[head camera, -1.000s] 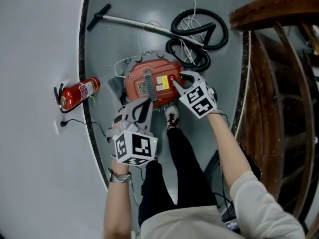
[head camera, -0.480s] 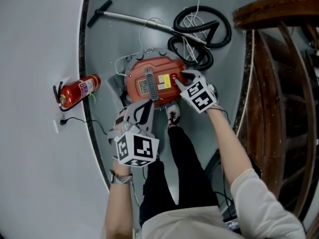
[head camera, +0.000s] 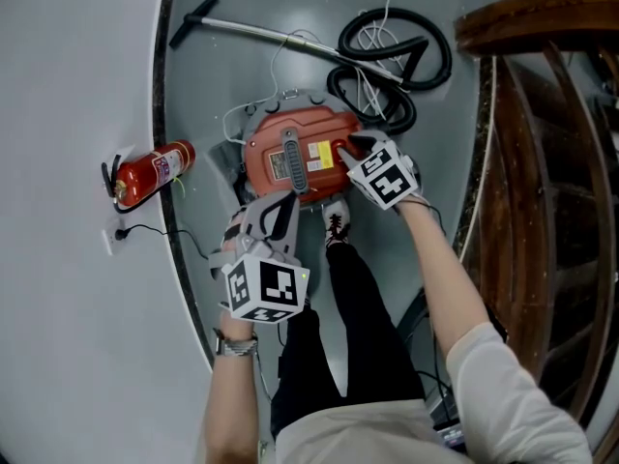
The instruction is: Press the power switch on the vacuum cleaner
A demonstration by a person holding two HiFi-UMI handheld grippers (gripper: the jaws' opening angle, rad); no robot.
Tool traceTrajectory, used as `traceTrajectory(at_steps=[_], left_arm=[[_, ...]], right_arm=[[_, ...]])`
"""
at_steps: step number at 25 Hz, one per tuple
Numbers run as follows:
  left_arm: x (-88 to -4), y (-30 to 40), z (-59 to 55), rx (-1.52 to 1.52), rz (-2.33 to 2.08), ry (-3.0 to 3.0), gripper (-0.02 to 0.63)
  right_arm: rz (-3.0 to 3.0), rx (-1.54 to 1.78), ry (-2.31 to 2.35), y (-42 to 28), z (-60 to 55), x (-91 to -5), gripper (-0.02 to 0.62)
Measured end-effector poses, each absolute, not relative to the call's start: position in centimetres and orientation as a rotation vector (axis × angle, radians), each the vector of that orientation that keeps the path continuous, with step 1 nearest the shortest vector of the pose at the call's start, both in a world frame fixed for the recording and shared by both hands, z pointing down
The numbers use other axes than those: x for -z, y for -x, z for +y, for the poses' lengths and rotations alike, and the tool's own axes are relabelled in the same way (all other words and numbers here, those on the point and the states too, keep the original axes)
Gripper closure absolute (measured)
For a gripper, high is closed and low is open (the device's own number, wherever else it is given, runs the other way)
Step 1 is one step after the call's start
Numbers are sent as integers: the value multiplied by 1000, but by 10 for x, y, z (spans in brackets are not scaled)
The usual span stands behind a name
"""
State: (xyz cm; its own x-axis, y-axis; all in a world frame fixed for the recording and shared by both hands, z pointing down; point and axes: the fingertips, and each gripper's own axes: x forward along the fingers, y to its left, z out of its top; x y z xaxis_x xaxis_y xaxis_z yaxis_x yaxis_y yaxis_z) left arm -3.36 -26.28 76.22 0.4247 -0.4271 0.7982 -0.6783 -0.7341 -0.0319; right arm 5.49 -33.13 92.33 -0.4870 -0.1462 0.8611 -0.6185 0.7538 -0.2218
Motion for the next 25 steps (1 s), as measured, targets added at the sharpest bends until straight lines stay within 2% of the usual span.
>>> traceTrajectory(at_steps=[25], left_arm=[[-768,25,-257,-1204,-925,-2395,607]], right_arm=[[-2011,-787,-621,-55,-333,-931,480]])
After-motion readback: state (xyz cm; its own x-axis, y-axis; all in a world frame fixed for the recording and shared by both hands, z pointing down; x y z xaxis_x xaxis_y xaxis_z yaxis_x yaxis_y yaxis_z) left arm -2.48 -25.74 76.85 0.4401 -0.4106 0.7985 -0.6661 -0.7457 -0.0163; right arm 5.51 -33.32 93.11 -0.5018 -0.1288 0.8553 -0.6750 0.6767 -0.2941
